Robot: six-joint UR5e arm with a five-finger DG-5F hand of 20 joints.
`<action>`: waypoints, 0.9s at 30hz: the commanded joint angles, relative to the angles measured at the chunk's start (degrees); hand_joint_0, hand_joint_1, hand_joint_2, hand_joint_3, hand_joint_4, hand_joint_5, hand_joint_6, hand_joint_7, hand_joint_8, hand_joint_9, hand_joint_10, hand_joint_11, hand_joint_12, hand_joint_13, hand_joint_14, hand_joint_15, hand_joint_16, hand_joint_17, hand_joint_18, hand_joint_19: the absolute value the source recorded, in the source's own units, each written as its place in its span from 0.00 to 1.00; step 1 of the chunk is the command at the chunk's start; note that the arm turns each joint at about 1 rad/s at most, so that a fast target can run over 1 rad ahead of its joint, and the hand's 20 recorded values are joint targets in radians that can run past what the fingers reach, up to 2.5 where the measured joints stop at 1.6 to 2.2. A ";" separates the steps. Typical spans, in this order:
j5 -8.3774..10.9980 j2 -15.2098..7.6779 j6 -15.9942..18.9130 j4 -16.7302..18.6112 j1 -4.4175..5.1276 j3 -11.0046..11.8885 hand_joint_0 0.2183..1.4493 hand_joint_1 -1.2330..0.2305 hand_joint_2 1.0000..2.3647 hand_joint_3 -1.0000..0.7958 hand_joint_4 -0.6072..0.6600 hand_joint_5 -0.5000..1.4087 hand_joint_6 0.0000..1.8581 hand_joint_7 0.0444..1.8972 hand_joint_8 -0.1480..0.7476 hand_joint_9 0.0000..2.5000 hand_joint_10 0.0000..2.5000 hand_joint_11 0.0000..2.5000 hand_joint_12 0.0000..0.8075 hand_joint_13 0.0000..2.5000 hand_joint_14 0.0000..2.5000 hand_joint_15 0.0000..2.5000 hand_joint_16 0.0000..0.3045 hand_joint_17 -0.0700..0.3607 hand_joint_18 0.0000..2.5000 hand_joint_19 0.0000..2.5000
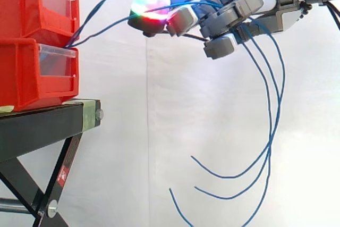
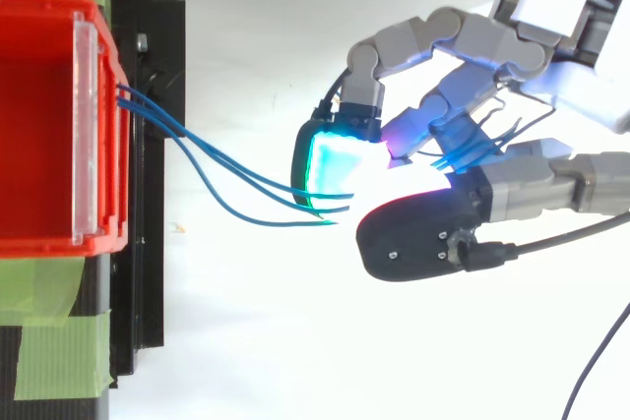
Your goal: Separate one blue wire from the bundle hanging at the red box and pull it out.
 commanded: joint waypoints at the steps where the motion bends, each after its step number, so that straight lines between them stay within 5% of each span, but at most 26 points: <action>1: 0.00 -0.02 0.03 0.00 0.00 0.00 0.39 0.31 0.02 0.46 0.68 0.14 0.46 0.55 0.54 0.38 0.00 0.66 0.43 0.43 0.86 0.43 0.15 0.40 0.40 0.59; 27: 0.00 0.06 0.03 0.00 0.00 0.00 0.40 0.20 0.02 0.43 0.65 0.12 0.44 0.57 0.51 0.31 0.00 0.65 0.43 0.38 0.90 0.43 0.16 0.41 0.38 0.58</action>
